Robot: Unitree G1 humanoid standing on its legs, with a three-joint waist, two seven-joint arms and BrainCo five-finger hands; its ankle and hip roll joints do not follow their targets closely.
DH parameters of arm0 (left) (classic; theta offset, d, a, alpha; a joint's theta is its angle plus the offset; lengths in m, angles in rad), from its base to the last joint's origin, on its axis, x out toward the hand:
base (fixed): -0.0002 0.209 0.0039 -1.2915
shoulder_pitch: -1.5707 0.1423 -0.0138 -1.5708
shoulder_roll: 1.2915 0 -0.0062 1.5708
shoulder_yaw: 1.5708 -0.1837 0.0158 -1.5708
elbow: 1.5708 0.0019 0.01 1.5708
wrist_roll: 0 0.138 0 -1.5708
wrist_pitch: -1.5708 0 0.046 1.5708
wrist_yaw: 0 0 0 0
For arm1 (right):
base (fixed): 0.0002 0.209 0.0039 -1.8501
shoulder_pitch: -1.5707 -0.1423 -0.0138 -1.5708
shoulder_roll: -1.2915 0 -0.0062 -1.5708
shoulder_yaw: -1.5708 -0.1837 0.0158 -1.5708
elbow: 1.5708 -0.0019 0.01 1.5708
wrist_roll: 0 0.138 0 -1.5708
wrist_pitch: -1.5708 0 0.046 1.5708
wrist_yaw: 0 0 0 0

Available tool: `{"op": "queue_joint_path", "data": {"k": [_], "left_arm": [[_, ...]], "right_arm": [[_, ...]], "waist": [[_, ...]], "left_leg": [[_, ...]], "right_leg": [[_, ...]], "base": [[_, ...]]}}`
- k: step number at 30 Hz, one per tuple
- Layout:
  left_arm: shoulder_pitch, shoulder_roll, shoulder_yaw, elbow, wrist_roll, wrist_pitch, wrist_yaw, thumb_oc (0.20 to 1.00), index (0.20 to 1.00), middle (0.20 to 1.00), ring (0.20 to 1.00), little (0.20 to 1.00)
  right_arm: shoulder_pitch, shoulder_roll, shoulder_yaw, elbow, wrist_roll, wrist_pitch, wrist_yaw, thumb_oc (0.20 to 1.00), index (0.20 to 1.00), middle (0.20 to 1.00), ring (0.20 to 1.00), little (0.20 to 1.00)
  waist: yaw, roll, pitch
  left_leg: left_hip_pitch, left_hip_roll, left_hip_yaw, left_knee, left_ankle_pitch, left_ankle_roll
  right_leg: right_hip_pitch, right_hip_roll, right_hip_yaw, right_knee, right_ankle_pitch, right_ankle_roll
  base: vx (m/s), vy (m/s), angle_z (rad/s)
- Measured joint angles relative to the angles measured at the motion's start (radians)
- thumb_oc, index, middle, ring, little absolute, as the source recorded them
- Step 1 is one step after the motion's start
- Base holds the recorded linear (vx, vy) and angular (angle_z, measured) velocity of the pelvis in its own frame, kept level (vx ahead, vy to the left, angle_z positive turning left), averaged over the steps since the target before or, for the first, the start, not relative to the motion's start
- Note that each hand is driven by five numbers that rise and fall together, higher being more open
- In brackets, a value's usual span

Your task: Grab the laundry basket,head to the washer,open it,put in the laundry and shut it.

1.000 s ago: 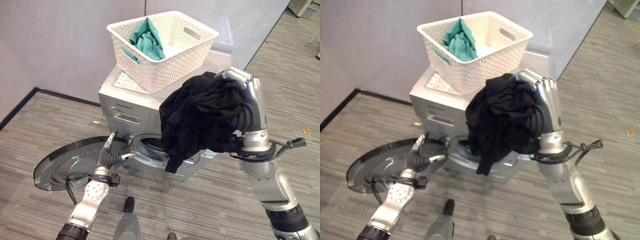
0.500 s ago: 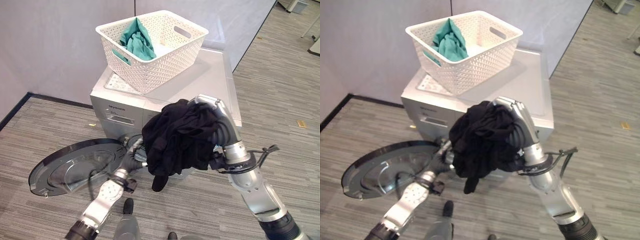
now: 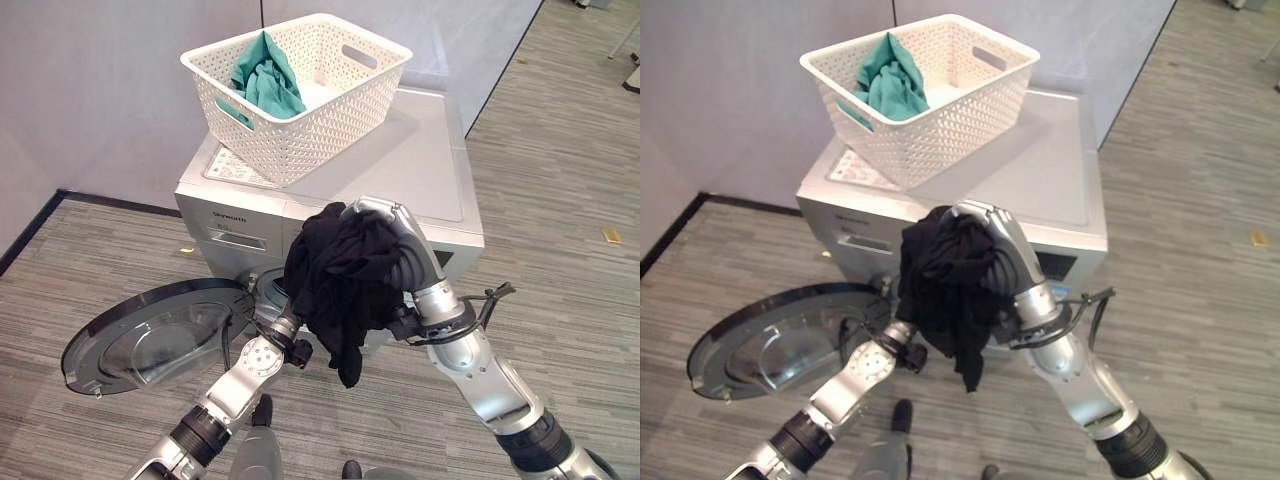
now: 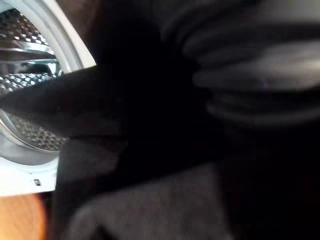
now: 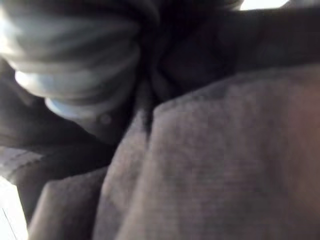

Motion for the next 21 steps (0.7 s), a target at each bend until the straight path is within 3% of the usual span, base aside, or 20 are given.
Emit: {"op": "queue_joint_path", "data": {"k": [15,21], "left_arm": [[-0.043,-0.047,-0.037,0.051,-0.077,0.001,0.047,1.000,1.000,1.000,1.000,1.000],[-0.095,-0.084,-0.089,0.066,-0.153,-0.001,0.048,1.000,1.000,1.000,1.000,1.000]], "right_arm": [[0.003,0.016,0.013,0.068,0.178,0.002,-0.043,0.200,0.200,0.200,0.200,0.200],[-0.009,0.014,0.127,0.094,0.295,-0.001,-0.026,0.200,0.200,0.200,0.200,0.200]], "waist": [[-0.026,0.006,0.002],[-0.028,-0.002,-0.002]], "left_leg": [[0.000,-0.010,-0.014,0.000,0.000,0.000],[0.000,-0.008,-0.014,0.000,0.000,0.000]], "right_leg": [[0.013,-0.001,-0.019,-0.007,-0.001,-0.001],[0.011,0.000,-0.019,-0.005,-0.001,-0.001]], "base": [[0.01,-0.003,0.04],[0.00,0.000,0.00]]}}
